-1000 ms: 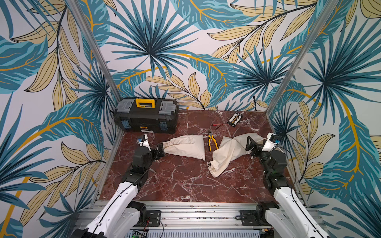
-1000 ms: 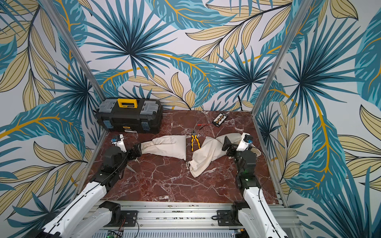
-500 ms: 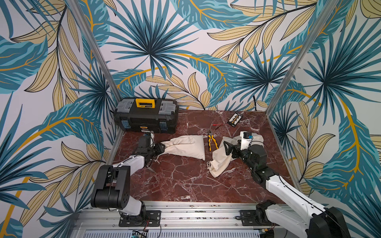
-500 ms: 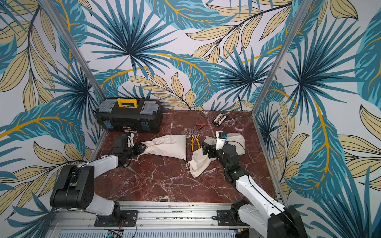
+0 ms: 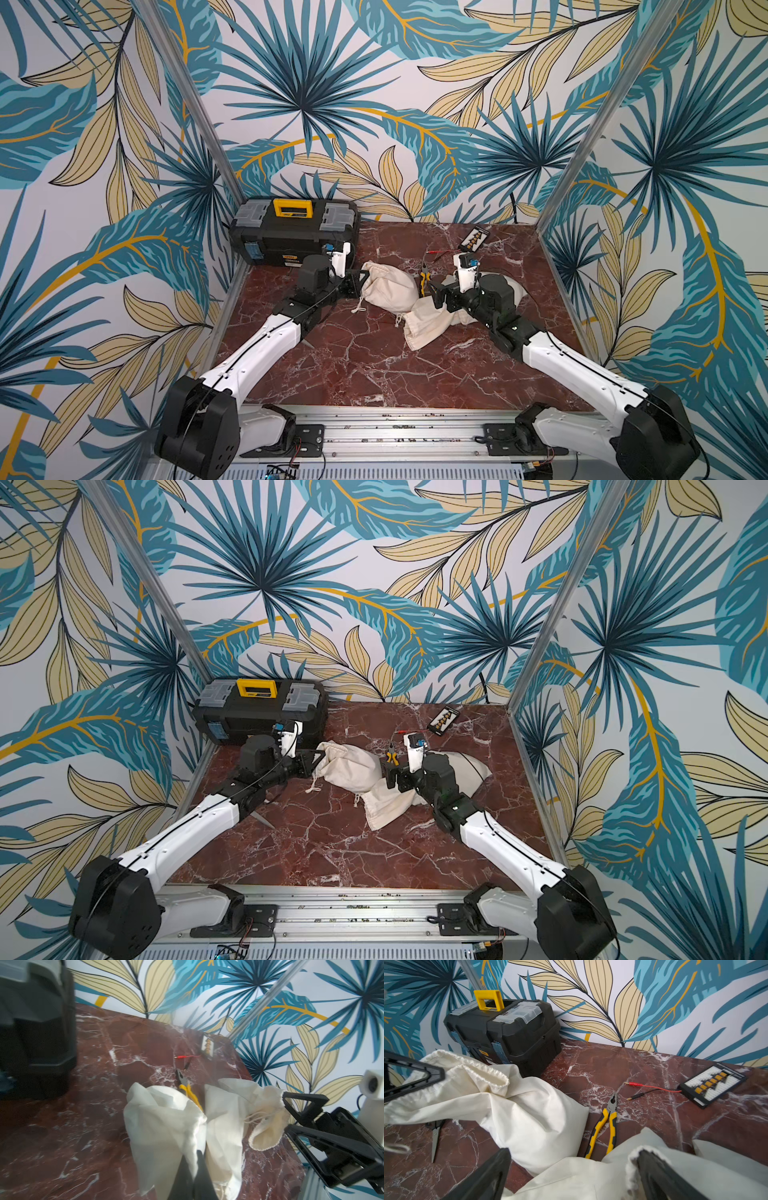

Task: Close the soil bag
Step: Pick up the soil bag from the center of the board.

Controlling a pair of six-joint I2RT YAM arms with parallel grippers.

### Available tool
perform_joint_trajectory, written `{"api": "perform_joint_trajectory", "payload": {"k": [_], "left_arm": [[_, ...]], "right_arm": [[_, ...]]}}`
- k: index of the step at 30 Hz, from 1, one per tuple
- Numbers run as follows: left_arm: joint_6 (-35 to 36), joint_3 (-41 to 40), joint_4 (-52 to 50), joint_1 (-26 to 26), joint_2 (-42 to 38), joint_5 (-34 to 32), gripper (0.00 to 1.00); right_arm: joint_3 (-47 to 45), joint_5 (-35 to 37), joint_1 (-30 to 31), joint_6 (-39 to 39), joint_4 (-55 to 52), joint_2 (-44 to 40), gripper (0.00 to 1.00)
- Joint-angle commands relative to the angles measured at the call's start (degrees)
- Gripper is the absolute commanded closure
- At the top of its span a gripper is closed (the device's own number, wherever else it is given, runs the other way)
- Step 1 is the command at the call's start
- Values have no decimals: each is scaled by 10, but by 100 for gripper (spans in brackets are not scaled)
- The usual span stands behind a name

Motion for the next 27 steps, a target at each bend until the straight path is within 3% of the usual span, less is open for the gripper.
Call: {"api": "perform_joint_trajectory", "payload": {"k": [1,3,11,15,17,20,27], "left_arm": [[-35,9,19,-12,-7,-37,100],[-48,9,39,-14,-6,-55,100],[-42,29,43,-24,10,-63,100],[-38,30,45,-26,9,-71,100],[-42,31,57,-27,9,-69,100],[-54,38,71,-32,8,-68,100],[-80,64,62,-55,5,-121,100]], "right_arm": [[37,143,3,30,-159,-31,1],[32,204,2,109,-245,-42,1],[48,240,3,393,-576,-96,1],[91,268,3,448,-688,-166,1],[113,255,2,403,-663,-197,1],[119,167,3,293,-529,-200,1],[110,-60,48,165,-180,-67,1]]}}
